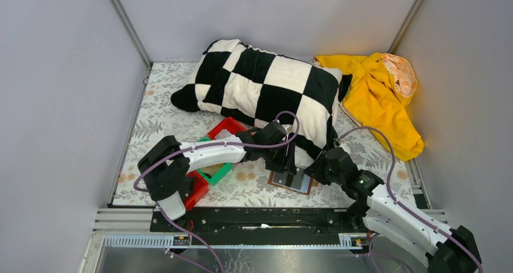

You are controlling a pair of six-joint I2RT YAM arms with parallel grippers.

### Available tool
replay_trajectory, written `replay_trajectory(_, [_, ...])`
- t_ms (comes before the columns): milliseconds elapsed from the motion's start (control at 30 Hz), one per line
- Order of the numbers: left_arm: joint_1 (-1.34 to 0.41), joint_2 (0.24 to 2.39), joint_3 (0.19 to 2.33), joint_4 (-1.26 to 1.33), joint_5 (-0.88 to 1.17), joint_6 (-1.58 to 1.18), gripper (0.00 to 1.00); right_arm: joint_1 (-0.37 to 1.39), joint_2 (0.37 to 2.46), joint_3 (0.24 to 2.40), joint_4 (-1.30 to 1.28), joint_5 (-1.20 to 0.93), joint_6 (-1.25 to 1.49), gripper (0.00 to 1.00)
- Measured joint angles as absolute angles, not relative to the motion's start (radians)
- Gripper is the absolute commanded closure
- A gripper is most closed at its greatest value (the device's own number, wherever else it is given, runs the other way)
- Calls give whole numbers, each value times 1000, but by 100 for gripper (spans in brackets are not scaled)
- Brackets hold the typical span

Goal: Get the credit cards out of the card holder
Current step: Remove the credit card from the card holder.

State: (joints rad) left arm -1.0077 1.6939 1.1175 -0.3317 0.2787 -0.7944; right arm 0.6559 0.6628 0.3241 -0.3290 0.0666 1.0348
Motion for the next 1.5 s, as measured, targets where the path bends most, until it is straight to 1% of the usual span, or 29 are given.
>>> replay_trajectory(133, [-997, 1712, 1080, -279, 282, -830, 40, 656, 719, 313, -272, 21, 1033, 70])
replay_trajectory(467, [-992, 1748, 1020, -176, 307, -873, 39, 656, 727, 252, -225, 5, 1045, 70])
replay_trajectory(867, [-987, 1765, 979, -123, 313, -874, 41, 656, 717, 151, -120, -13, 1092, 76])
replay_trajectory(1033, [-987, 1765, 971, -103, 315, -873, 46, 656, 685, 117, -92, -12, 1121, 77])
replay_trajectory(1400, [-985, 1789, 946, -24, 352, -894, 61, 656, 678, 103, -75, -12, 1143, 77])
replay_trajectory(1467, [-984, 1795, 941, -4, 361, -900, 65, 656, 678, 103, -73, -12, 1143, 77])
replay_trajectory(1500, [-984, 1798, 938, 4, 366, -906, 70, 656, 678, 102, -73, -12, 1143, 77])
